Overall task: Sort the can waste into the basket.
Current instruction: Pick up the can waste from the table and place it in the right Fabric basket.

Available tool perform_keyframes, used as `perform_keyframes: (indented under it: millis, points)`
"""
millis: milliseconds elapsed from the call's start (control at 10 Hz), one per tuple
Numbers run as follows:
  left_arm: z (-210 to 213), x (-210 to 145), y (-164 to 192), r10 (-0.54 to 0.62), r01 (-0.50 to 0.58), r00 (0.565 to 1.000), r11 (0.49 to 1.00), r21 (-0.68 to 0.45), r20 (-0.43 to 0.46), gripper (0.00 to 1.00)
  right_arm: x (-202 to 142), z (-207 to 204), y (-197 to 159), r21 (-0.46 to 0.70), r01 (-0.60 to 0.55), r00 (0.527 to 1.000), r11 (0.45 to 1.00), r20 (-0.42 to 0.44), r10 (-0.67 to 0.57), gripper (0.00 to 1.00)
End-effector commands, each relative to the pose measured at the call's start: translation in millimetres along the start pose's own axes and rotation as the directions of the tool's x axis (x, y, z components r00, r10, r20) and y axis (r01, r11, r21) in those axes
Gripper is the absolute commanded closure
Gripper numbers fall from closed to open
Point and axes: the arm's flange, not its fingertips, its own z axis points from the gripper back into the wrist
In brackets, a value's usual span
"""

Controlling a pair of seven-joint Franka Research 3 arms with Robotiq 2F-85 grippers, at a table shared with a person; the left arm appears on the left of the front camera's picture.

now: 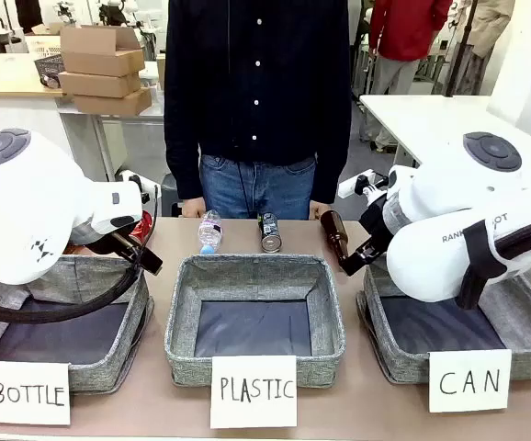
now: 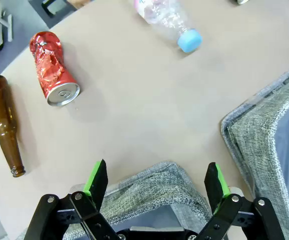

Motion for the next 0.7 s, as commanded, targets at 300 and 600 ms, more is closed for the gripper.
perform_keyframes:
  millis: [300,600]
  points:
    - [0.1,0.0,0.0,0.0,0.0,1.0,1.0,0.0,0.0,0.0,0.0,0.0,0.0,0.0,0.0,1.0,1.0,0.0,0.0,0.0]
    - [0.1,0.0,0.0,0.0,0.0,1.0,1.0,0.0,0.0,0.0,0.0,0.0,0.0,0.0,0.0,1.0,1.0,0.0,0.0,0.0]
